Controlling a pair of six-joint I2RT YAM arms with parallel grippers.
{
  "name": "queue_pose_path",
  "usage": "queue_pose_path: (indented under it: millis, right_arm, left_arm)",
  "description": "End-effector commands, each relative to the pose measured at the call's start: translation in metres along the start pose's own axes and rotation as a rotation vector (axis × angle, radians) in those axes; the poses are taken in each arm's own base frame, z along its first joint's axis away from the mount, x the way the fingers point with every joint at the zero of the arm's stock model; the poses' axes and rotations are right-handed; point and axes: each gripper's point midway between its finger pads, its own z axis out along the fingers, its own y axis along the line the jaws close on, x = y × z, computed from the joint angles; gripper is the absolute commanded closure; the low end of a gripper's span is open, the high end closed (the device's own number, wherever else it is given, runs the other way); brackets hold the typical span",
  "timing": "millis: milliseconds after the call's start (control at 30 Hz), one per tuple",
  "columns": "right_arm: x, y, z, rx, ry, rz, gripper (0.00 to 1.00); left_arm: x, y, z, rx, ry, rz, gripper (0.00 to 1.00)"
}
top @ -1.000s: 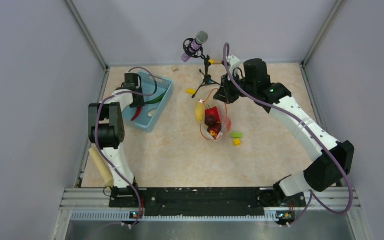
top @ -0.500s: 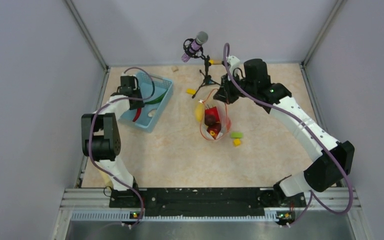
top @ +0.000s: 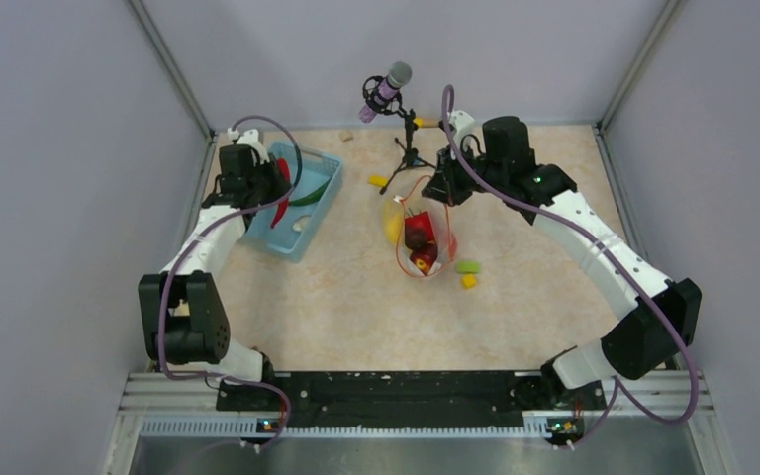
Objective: Place the food in the zip-top bag and seal the zipper
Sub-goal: Pick up the fake vegetable from the bin, then place the fake vegetable in the zipper food storage bag.
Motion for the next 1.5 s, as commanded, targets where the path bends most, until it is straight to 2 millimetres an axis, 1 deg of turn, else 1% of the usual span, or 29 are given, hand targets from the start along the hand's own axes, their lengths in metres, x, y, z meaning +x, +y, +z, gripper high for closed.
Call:
queue_pose_path:
  millis: [0, 33, 100, 200, 267, 300, 333, 367, 467, 500, 567, 633, 700, 733, 833, 867, 933, 1033, 1067, 1233, 1467]
  right_arm:
    - [-0.030, 0.009, -0.013, -0.020, -0.111, -0.055, 1.00]
    - [-0.030, 0.008, -0.013, -0.020, -0.111, -0.055, 1.00]
    - [-0.030, 0.008, -0.011, -0.020, -0.111, -0.052, 1.00]
    - [-0.030, 0.007, -0.010, -0.021, -0.109, -0.047, 1.00]
    - [-0.031, 0.008, -0.011, -0.025, -0.110, -0.043, 1.00]
    - [-0.031, 0.009, -0.011, -0.028, -0.110, -0.038, 1.00]
    - [-0.031, 0.010, -0.011, -0.031, -0.110, -0.028, 1.00]
    - [-0.031, 0.013, -0.012, -0.044, -0.110, -0.013, 1.00]
    - [-0.030, 0.023, -0.014, -0.089, -0.106, 0.015, 1.00]
    - [-0.029, 0.025, -0.014, -0.099, -0.103, 0.022, 1.00]
    - [-0.029, 0.029, -0.015, -0.118, -0.102, 0.025, 1.00]
    - [-0.029, 0.030, -0.015, -0.129, -0.100, 0.029, 1.00]
    - [-0.029, 0.031, -0.015, -0.133, -0.101, 0.030, 1.00]
    - [-0.029, 0.032, -0.016, -0.134, -0.100, 0.031, 1.00]
    - [-0.030, 0.032, -0.017, -0.132, -0.103, 0.025, 1.00]
    - [-0.029, 0.032, -0.017, -0.132, -0.102, 0.024, 1.00]
    - [-0.029, 0.032, -0.017, -0.132, -0.104, 0.020, 1.00]
    - [-0.029, 0.032, -0.017, -0.132, -0.103, 0.019, 1.00]
    - [-0.029, 0.032, -0.017, -0.133, -0.103, 0.019, 1.00]
    - [-0.029, 0.033, -0.019, -0.135, -0.107, 0.016, 1.00]
    - [-0.030, 0.034, -0.020, -0.133, -0.111, 0.013, 1.00]
  left_arm:
    - [-0.031, -0.049, -0.032, 0.195, -0.097, -0.042, 1.00]
    - [-0.030, -0.067, -0.039, 0.253, -0.100, -0.034, 1.00]
    - [-0.033, -0.096, -0.057, 0.334, -0.141, -0.001, 1.00]
    - [-0.036, -0.146, -0.091, 0.412, -0.237, 0.100, 1.00]
    - [-0.035, -0.182, -0.119, 0.467, -0.300, 0.178, 1.00]
    - [-0.040, -0.200, -0.137, 0.513, -0.357, 0.207, 1.00]
    - [-0.041, -0.218, -0.157, 0.577, -0.401, 0.232, 1.00]
    - [-0.042, -0.233, -0.179, 0.648, -0.452, 0.248, 1.00]
    - [-0.041, -0.267, -0.233, 0.833, -0.587, 0.278, 1.00]
    - [-0.037, -0.276, -0.249, 0.889, -0.622, 0.303, 1.00]
    - [-0.025, -0.293, -0.274, 0.994, -0.676, 0.366, 1.00]
    - [-0.008, -0.309, -0.292, 1.088, -0.727, 0.459, 1.00]
    - [-0.002, -0.321, -0.297, 1.112, -0.793, 0.524, 1.00]
    - [0.004, -0.329, -0.301, 1.155, -0.806, 0.574, 1.00]
    - [0.031, -0.349, -0.311, 1.331, -0.760, 0.730, 1.00]
    - [0.038, -0.352, -0.315, 1.381, -0.742, 0.771, 1.00]
    - [0.046, -0.356, -0.319, 1.435, -0.723, 0.817, 1.00]
    - [0.048, -0.358, -0.322, 1.459, -0.753, 0.825, 1.00]
    - [0.049, -0.358, -0.320, 1.461, -0.754, 0.827, 1.00]
    - [0.072, -0.360, -0.300, 1.485, -0.680, 0.867, 1.00]
    - [0.089, -0.364, -0.275, 1.471, -0.603, 0.891, 1.00]
